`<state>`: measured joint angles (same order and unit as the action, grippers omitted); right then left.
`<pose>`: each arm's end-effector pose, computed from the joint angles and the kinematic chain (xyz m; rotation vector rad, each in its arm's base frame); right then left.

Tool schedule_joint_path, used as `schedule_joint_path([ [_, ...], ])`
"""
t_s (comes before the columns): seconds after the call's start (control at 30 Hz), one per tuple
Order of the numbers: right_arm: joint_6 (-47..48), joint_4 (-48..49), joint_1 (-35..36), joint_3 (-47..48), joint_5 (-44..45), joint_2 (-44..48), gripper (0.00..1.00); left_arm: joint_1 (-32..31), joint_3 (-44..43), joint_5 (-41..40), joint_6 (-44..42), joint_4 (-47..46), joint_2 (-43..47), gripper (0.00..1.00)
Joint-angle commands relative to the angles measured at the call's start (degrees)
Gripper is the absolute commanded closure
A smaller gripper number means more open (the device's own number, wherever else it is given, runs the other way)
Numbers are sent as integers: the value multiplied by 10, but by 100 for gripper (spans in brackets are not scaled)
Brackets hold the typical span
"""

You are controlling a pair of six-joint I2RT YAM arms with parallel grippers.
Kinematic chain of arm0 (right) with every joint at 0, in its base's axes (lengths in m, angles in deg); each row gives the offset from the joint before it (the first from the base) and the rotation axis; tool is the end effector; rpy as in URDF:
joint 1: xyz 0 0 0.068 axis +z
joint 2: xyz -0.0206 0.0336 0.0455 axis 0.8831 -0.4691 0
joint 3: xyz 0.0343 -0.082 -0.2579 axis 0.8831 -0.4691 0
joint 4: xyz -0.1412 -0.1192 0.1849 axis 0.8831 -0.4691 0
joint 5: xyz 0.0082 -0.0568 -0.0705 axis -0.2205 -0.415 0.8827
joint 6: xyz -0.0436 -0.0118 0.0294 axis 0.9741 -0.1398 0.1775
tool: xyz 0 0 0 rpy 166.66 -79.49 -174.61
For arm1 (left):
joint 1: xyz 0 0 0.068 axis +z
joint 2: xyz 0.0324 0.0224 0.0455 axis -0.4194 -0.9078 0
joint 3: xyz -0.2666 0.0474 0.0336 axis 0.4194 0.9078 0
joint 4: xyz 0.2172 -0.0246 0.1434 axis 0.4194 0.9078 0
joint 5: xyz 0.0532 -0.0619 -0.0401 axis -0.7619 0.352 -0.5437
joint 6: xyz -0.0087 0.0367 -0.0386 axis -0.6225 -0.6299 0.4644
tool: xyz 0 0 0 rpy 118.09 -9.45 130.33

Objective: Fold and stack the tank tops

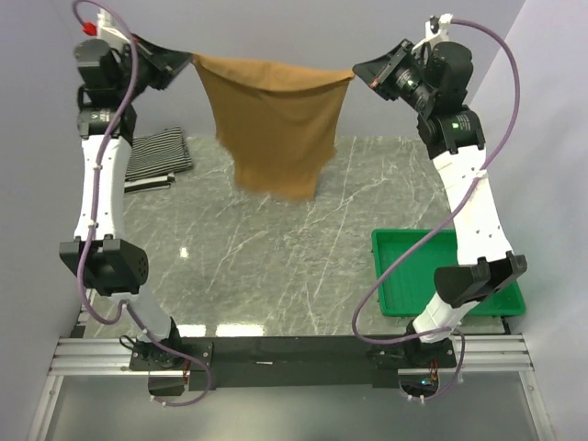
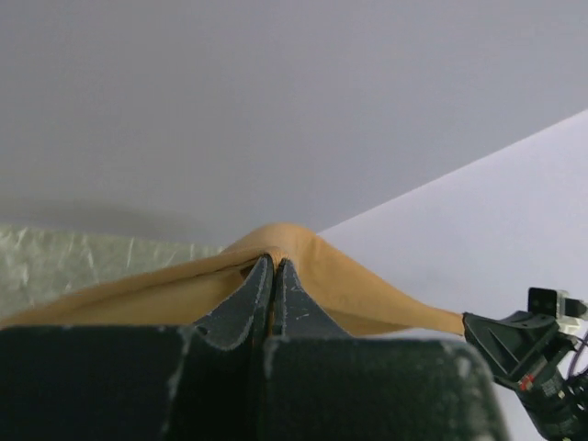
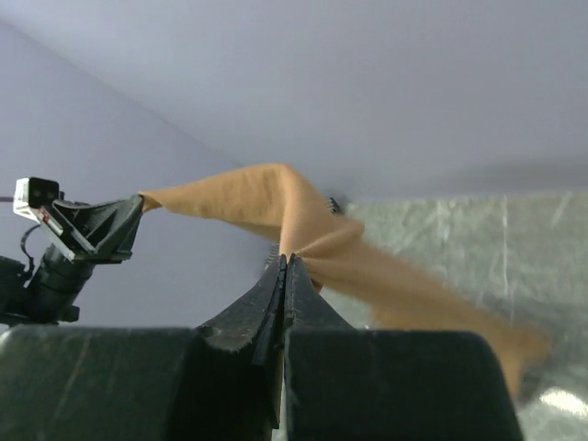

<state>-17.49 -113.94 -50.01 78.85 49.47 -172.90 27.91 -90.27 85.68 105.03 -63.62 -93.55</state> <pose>0.3384 0.0836 0.5345 0.1577 1.6492 0.9699 0.3904 0.0038 0.5101 -0.4036 1.5802 -1.1144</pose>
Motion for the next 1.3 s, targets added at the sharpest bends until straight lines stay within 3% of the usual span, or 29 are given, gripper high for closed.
schedule_joint_path([
  [0.0, 2, 30, -4, 23, -15, 29, 100, 33, -30, 82, 33, -86, 29, 99],
  [0.07, 3, 53, -4, -45, -10, 55, 100, 38, 56, 89, 34, -118, 60, 99],
  [0.23, -6, 115, -4, -337, 15, 158, 100, 46, 281, 90, 18, -139, 160, 99],
  [0.4, -29, 174, -5, -636, 14, 225, 100, 46, 600, 90, 15, -171, 238, 99],
  [0.47, -32, 191, -6, -706, -1, 235, 100, 46, 711, 77, -3, -162, 269, 99],
  [0.67, -54, 212, -3, -876, -30, 235, 100, 44, 903, 55, -31, -149, 311, 100],
  [0.83, -53, 179, 2, -917, -26, 251, 100, 42, 947, 28, -39, -105, 338, 99],
  [1.0, -36, 113, 3, -927, -3, 296, 100, 43, 925, -20, -66, -6, 371, 94],
  [1.27, -18, 30, -1, -926, 21, 331, 100, 44, 889, -53, -95, 62, 389, 96],
])
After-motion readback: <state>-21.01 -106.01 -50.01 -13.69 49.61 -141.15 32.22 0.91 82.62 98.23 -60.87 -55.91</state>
